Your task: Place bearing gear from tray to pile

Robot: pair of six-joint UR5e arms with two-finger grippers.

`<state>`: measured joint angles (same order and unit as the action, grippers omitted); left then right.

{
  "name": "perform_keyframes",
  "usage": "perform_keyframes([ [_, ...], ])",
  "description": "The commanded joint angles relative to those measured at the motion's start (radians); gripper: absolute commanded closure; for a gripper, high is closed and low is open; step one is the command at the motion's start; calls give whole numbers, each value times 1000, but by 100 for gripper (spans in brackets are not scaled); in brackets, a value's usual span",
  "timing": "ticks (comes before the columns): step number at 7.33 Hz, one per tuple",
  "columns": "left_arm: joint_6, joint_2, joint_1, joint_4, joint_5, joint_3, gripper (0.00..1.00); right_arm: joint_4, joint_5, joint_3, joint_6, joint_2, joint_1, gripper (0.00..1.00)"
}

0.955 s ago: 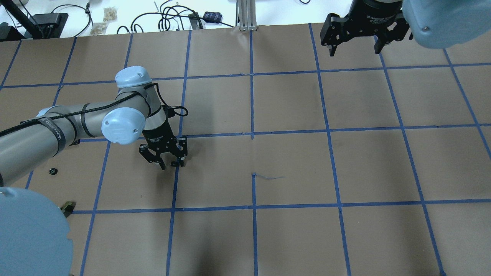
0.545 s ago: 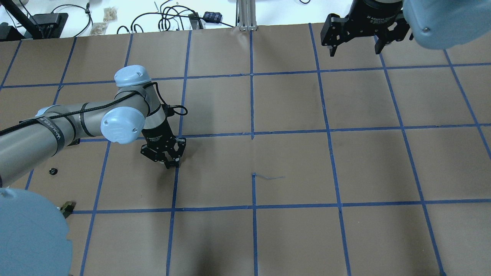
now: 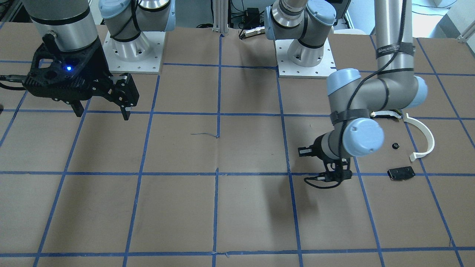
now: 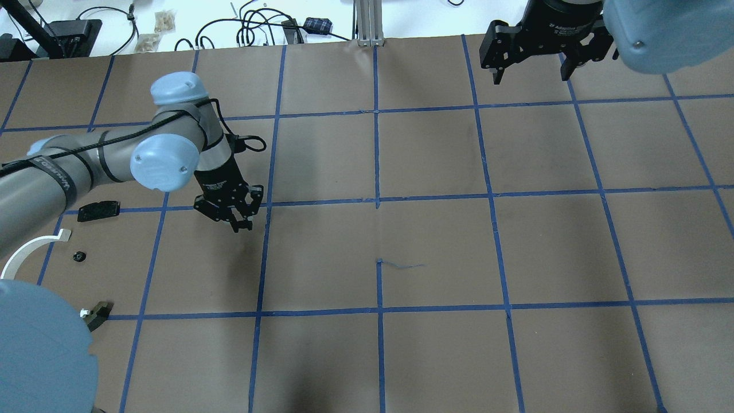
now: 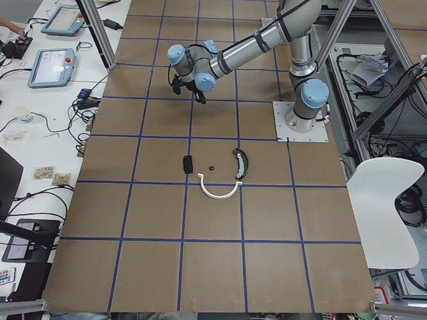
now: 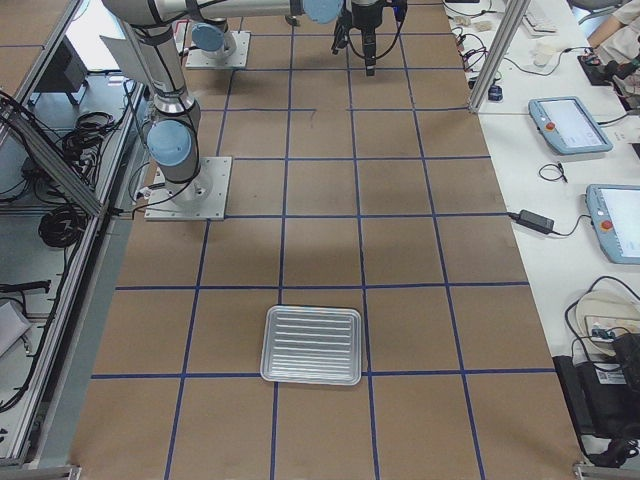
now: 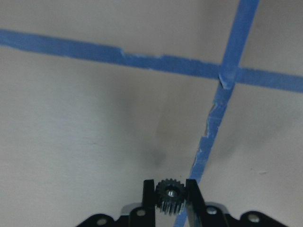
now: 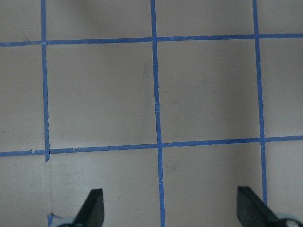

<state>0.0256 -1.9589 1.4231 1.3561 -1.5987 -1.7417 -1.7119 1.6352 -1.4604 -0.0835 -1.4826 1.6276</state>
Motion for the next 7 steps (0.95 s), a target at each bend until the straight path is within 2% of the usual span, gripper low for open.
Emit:
perform_keyframes([
  [1, 286, 8, -201, 72, -35, 57, 100, 0, 0, 0, 2, -1, 0, 0],
  [2, 422, 8, -290, 72, -90, 47, 100, 0, 0, 0, 2, -1, 0, 0],
  [4, 612, 5, -486, 13, -112, -10, 100, 0, 0, 0, 2, -1, 0, 0],
  [5, 681, 3, -542, 5, -115, -13, 100, 0, 0, 0, 2, -1, 0, 0],
  [7, 701, -41, -561, -58, -138, -22, 100, 0, 0, 0, 4, -1, 0, 0],
])
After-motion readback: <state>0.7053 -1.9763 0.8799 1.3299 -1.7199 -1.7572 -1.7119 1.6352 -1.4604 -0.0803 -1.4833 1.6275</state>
